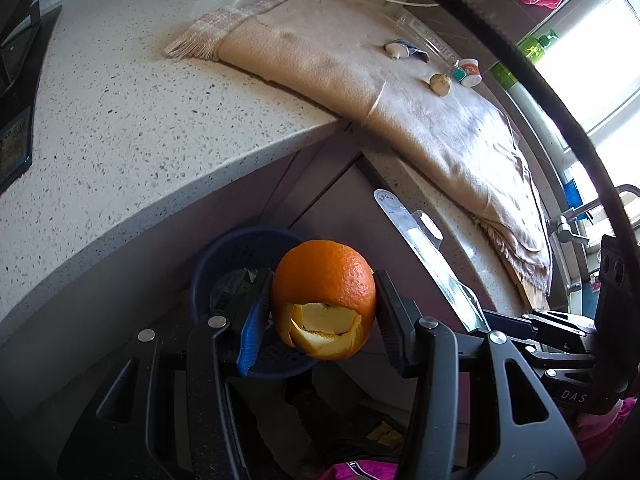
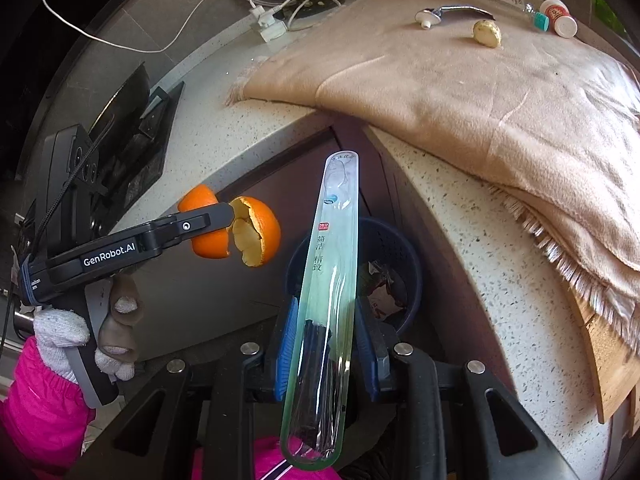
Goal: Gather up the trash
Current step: 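Carry the orange peel and toothbrush case in both tools down over the wastebasket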
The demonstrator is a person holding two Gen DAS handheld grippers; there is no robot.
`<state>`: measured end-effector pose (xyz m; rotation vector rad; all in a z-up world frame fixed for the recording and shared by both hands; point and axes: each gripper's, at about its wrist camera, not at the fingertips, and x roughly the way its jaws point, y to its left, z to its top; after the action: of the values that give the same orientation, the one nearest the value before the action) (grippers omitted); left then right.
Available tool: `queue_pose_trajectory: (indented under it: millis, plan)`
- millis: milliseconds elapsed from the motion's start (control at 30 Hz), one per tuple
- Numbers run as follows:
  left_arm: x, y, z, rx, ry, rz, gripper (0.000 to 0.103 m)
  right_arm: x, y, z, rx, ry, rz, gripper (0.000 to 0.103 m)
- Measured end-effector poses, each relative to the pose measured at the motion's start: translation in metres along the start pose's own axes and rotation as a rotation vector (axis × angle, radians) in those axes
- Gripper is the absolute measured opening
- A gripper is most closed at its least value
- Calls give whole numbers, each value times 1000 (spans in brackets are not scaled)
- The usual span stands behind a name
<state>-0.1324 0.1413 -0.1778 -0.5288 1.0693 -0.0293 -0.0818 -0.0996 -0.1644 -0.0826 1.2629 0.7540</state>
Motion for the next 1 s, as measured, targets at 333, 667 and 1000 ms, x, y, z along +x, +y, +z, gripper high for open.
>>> queue_pose_trajectory:
  millis: [333,667,1000]
  plan:
    - [34,15,-20,-4,60,28,51,47,1,-7,11,76,-36,29]
    - [69,28,-30,-17,116,57,51,91,-5,-8,28,147,-59,29]
    - [100,38,-33,-30,168,75,50,133,-13,0,32,206,-94,29]
